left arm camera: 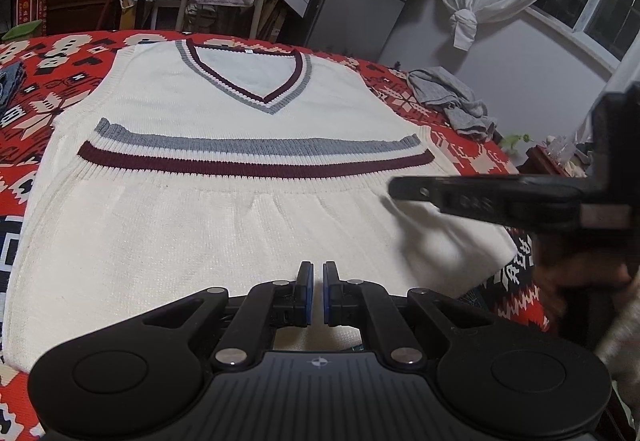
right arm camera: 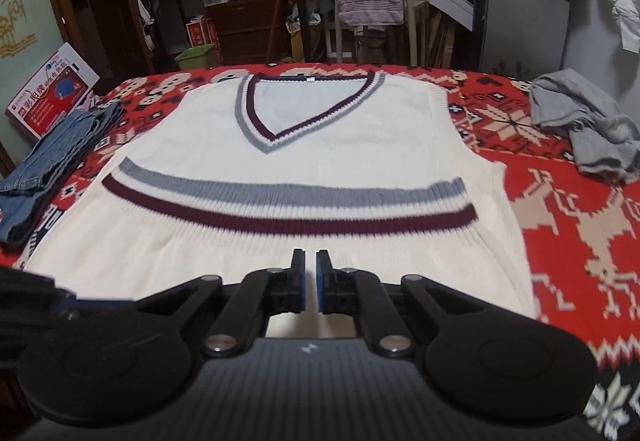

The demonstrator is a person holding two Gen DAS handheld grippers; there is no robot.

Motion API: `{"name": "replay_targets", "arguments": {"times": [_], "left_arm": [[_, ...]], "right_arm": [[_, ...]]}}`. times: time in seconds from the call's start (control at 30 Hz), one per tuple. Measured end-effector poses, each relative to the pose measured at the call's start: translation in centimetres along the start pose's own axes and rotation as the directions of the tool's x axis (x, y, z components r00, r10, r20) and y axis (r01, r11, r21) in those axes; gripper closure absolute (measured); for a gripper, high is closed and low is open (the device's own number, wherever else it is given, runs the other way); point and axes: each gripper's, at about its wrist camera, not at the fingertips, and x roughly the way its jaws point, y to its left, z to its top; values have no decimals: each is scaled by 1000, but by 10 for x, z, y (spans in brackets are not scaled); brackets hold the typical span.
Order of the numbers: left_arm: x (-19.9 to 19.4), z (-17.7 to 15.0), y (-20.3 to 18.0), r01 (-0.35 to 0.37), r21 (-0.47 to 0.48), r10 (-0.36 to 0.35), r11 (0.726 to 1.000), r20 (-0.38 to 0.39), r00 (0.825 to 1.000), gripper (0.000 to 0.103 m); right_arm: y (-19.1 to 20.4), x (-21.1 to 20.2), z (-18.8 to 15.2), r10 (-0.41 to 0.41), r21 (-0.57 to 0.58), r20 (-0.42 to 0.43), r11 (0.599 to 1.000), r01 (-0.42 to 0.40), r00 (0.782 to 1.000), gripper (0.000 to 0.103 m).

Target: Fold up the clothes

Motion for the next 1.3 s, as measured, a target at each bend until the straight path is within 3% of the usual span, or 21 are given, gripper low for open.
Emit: {"name": "replay_targets", "arguments": {"times": [0.17,0.43,0.6,0.77,0.9,1.1,1.3], "left_arm": [[0,0,3,-5,-9,5,1000,-3,1000,98],[5,0,3,9,-13,-9,1000,-14,1000,98],[6,-1,3,11,-16,-11,1000,-13,1000,98],[4,-1,3,5,-17,-5,1000,-7,1000,98],[1,-1,4,-2,-19,2,1000,0,1000,98],[-2,0,6,-10,-26,10,1000,4,1000,98],[4,-1,7,2,-28,-2,1000,-8,1000,98]], "right_arm": [[3,7,-7,-4,-14,-19,1000,4,1000,97],[8,-43,-49,7,-2,-77,1000,-7,997,97],[4,-62,-56,21,26,-81,999,-19,996,97],[-8,-43,-26,-23,23,-6,999,23,1000,97],[-17,-8,-3,-29,39,2,999,28,1000,97],[-14,3,-6,-43,10,-17,999,43,999,97],[-14,-36,-40,-35,0,-61,999,35,998,97]]}}
